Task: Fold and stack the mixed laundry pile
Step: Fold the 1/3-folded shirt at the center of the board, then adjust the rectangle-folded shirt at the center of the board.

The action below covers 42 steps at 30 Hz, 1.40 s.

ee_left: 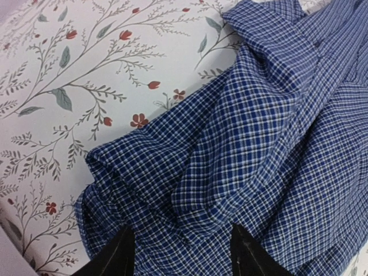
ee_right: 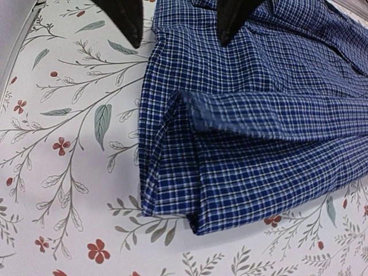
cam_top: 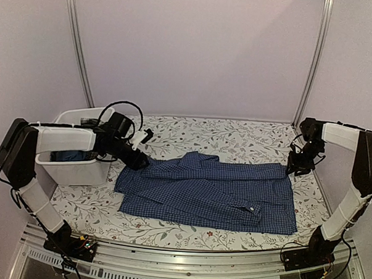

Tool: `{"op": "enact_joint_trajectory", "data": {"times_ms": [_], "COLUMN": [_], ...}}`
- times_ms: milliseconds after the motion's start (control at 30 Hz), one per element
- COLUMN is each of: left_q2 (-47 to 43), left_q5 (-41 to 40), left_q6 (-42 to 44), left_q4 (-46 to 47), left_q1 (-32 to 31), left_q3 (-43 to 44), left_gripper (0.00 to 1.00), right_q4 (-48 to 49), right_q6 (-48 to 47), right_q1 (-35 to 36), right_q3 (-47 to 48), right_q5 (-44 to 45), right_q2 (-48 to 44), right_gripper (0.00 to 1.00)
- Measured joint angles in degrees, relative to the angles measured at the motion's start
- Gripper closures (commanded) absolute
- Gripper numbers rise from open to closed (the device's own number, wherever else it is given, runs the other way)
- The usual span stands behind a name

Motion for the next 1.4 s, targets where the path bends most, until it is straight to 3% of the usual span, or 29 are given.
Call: {"op": "enact_joint_trajectory", "data": {"times_ms": [100,267,533,867,1100,1400], "left_q2": [-0.39,-1.55,4.15,9.70,13.49,16.57], "left_q5": [-1.07,-0.35,6.16,13.81,15.10,15.76], "left_q6": [-0.85,-3.96,-13.88,-26.10,-29.38,-30.51], "left_q4": [-0.68,-0.44,-1.57,-4.09,-4.48,-5.55], "left_q1": [1.16,4.37,8.55,8.52,8.50,8.46], "left_q3": [-0.20,0.09,8.63,8.57,8.35,11.10], "left_gripper": [0.37,0.37,0.49,0.49,0.52,0.65], "right_q4": [-2.75,-4.31,-1.60,1.44,1.70,1.92], "right_q6": [0.22,-0.24,-0.07,0.04,0.04,0.04], "right_q1": [-0.17,-0.20,-0.20,-0.20,-0.20,-0.20], "right_q3": [2.38,5.49,5.90,3.02,1.25,0.68], "right_q5": [-1.33,-5.40,-10.78,-12.55,-12.26,-10.71], "right_q2": [-0.04,-1.31,0.59,5.95,6.51,6.51], "right_gripper": [0.31,0.27,0.37,0.36,0.37,0.45]}}
